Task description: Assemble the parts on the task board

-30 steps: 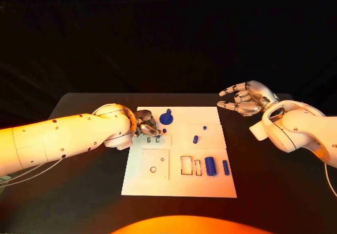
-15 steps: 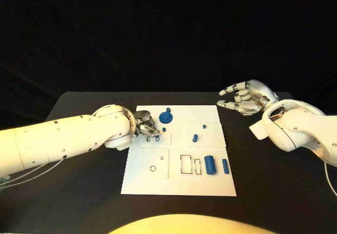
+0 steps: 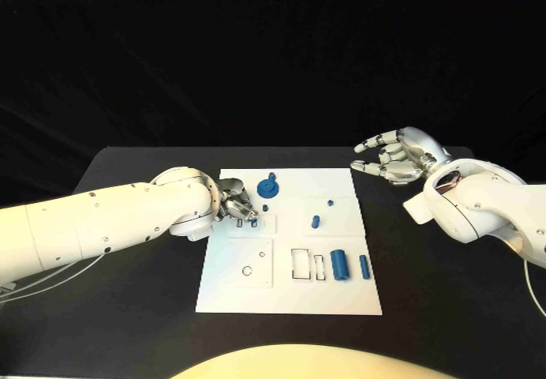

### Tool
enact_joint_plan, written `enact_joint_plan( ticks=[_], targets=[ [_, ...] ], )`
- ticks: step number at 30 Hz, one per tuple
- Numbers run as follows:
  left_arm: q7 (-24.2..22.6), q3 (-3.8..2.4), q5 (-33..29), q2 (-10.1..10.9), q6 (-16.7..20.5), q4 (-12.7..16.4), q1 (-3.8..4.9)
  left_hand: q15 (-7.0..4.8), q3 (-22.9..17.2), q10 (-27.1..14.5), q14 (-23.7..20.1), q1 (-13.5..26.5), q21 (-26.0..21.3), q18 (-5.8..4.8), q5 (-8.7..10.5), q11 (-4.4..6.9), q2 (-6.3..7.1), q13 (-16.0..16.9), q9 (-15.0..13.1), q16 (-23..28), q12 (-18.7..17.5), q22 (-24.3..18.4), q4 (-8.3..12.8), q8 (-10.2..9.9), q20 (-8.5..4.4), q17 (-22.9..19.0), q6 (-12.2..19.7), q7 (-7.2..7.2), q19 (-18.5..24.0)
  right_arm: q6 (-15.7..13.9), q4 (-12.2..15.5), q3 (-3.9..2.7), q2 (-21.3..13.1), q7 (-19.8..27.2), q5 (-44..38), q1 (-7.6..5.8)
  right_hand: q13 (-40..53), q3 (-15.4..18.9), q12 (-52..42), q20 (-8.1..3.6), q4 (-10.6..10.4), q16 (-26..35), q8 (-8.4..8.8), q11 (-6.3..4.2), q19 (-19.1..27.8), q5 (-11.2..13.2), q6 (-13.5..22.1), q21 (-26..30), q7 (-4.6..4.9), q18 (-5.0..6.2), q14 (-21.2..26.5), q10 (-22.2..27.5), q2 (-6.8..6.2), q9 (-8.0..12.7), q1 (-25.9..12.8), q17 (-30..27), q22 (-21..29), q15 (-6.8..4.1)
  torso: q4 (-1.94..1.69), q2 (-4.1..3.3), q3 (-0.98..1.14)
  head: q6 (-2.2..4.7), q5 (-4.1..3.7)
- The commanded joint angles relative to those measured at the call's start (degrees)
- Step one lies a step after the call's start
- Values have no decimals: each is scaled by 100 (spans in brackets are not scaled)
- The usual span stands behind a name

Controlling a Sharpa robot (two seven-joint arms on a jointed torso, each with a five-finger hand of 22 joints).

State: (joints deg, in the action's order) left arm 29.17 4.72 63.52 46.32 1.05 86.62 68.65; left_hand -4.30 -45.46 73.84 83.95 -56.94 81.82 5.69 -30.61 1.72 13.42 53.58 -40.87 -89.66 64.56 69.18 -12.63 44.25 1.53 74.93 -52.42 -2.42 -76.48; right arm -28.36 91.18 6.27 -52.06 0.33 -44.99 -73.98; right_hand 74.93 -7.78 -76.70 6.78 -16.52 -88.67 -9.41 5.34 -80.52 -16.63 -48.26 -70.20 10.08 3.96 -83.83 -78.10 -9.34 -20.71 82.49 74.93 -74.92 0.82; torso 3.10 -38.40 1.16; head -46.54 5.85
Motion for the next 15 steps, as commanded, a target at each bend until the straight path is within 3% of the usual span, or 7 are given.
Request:
enact_joint_plan(
  ticks=[1,15],
  targets=[
    [38,7,27,-29,-309,-14,-9,-52,-1506,17,605,15,29,-115,-27,-2,-54,-6,-1,-34,28,6,1510,34,14,1507,-36,-13,-36,57,-1,-1,0,27,-15,5,128,-42,-4,2,-3,29,6,-24,26,-39,-50,16,-4,50,-526,-8,58,-2,0,1162,-270,2,-1,2,-1,-13,1],
    [56,8,36,-42,-620,-34,-8,-52,-1507,20,605,31,27,-114,-23,-2,-56,-2,0,-34,32,1,1512,37,14,1507,-35,-12,-32,61,-4,-1,-2,28,-6,12,127,-48,-4,0,-5,31,5,-25,24,-54,-55,13,-5,49,-526,-9,59,-1,-6,1159,-273,0,-2,2,4,-57,-7]
  ],
)
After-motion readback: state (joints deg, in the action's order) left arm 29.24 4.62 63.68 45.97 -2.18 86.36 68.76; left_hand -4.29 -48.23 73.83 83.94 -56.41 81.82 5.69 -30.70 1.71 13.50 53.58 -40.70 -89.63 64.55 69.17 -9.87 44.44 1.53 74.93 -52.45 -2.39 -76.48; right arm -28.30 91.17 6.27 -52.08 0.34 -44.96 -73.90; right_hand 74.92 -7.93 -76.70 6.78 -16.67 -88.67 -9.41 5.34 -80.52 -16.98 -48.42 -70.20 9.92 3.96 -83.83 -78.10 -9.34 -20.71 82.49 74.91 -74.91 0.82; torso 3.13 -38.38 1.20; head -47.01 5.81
